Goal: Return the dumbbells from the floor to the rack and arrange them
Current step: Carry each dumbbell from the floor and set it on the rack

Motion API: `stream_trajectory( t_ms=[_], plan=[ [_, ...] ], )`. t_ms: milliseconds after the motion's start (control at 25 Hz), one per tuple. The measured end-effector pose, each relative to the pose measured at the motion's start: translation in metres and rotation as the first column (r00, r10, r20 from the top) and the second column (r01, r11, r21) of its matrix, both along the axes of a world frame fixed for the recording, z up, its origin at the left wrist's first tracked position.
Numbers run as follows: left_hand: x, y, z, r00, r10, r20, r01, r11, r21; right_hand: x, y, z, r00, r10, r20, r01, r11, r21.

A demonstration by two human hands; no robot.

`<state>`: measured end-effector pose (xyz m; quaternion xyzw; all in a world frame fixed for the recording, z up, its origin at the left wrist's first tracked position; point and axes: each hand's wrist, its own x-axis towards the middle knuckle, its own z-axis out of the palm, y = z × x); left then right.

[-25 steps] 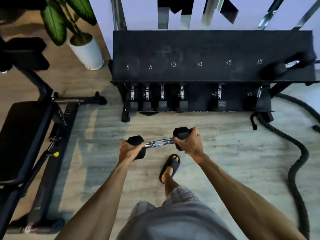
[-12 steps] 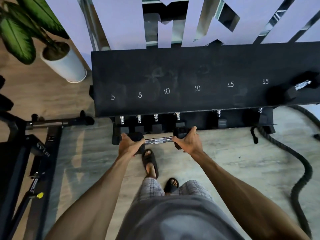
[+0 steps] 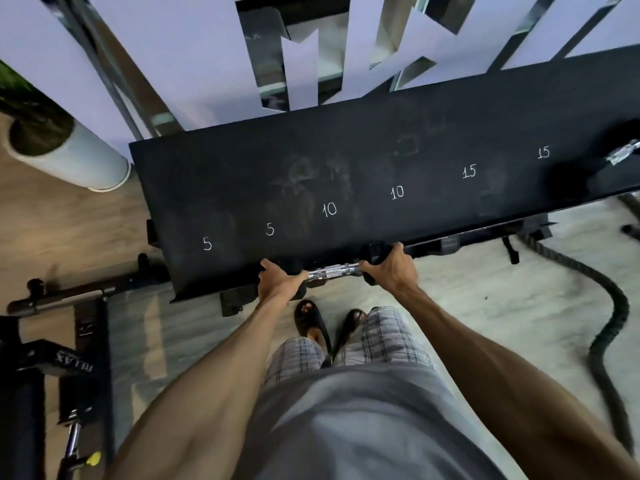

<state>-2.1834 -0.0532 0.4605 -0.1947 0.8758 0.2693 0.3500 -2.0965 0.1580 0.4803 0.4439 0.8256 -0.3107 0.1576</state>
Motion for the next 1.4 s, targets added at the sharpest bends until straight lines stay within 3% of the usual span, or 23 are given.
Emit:
stream_trajectory(
  t_ms=[360, 720, 1200, 1400],
  plan=[
    [-0.05, 0.057, -0.013, 1.0, -0.004, -0.006, 0.003, 0.992, -0.123, -0.061, 0.047, -0.025, 0.992, 0.082, 0.097, -0.08, 0.997, -0.017],
    [-0.078, 0.08, -0.035, 0.996, 0.037, 0.081, -0.019, 0.977, -0.21, -0.1, 0.074, -0.051, 0.981, 0.134, 0.142, -0.117, 0.986, -0.12],
    [-0.087, 0.087, -0.047, 0.988, 0.099, 0.117, -0.074, 0.977, -0.202, -0.109, 0.081, -0.064, 0.963, 0.222, 0.155, -0.2, 0.969, -0.146],
    [-0.085, 0.093, -0.036, 0.994, -0.044, 0.105, 0.064, 0.978, -0.197, -0.108, 0.087, -0.056, 0.921, 0.322, 0.219, -0.289, 0.942, -0.171]
  ],
)
